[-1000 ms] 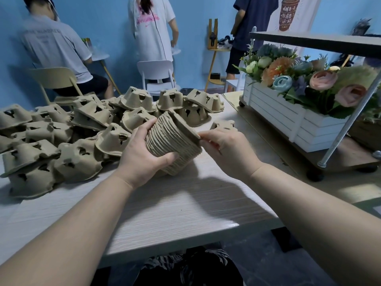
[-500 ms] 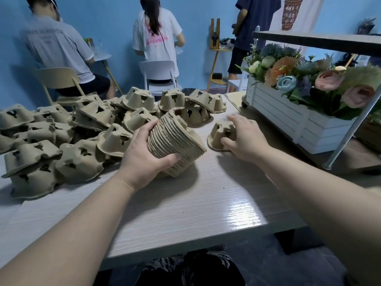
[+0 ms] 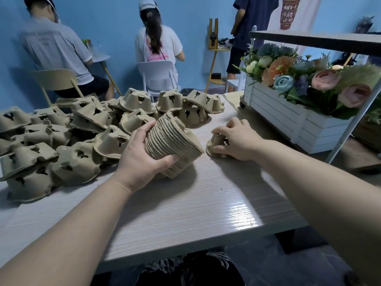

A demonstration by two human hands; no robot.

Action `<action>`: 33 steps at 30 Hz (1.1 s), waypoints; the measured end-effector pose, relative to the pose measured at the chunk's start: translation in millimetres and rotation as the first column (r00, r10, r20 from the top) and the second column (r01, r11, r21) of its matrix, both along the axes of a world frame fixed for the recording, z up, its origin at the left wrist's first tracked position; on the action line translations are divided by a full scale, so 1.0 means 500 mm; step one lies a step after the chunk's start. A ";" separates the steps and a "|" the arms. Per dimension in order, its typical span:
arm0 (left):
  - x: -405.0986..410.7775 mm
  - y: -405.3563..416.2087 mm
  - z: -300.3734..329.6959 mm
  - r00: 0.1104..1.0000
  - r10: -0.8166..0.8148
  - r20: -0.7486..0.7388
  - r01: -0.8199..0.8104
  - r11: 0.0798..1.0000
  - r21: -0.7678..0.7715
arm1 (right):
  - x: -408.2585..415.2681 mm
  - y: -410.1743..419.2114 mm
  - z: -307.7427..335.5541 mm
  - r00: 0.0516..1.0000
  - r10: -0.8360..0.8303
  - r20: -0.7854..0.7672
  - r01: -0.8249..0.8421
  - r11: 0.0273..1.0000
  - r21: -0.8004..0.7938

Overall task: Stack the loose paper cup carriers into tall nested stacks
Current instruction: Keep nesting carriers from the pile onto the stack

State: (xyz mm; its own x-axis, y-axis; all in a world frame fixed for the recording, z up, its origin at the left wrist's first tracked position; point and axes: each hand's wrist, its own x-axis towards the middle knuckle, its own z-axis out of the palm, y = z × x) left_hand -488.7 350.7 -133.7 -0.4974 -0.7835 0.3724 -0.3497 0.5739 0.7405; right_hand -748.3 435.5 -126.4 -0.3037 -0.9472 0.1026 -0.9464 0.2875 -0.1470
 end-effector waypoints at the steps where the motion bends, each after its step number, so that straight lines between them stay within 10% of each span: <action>1: 0.000 0.000 0.000 1.000 0.000 -0.003 0.000 1.000 0.001 | -0.002 0.002 0.001 1.000 0.017 0.007 -0.017 1.000 0.018; 18: 0.003 -0.002 -0.001 1.000 0.003 -0.006 -0.003 1.000 -0.002 | 0.015 0.033 -0.015 0.888 -0.030 0.458 0.194 0.929 -0.315; 33: 0.006 -0.001 -0.001 1.000 -0.004 -0.015 0.004 1.000 -0.004 | 0.038 0.022 -0.027 0.994 -0.041 0.106 0.070 0.955 -0.287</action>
State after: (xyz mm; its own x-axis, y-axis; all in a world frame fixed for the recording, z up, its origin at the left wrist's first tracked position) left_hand -485.7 350.2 -134.5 -0.4954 -0.7799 0.3826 -0.3363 0.5782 0.7433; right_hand -729.1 446.3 -139.7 -0.3775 -0.8622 0.3377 -0.9070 0.2707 -0.3227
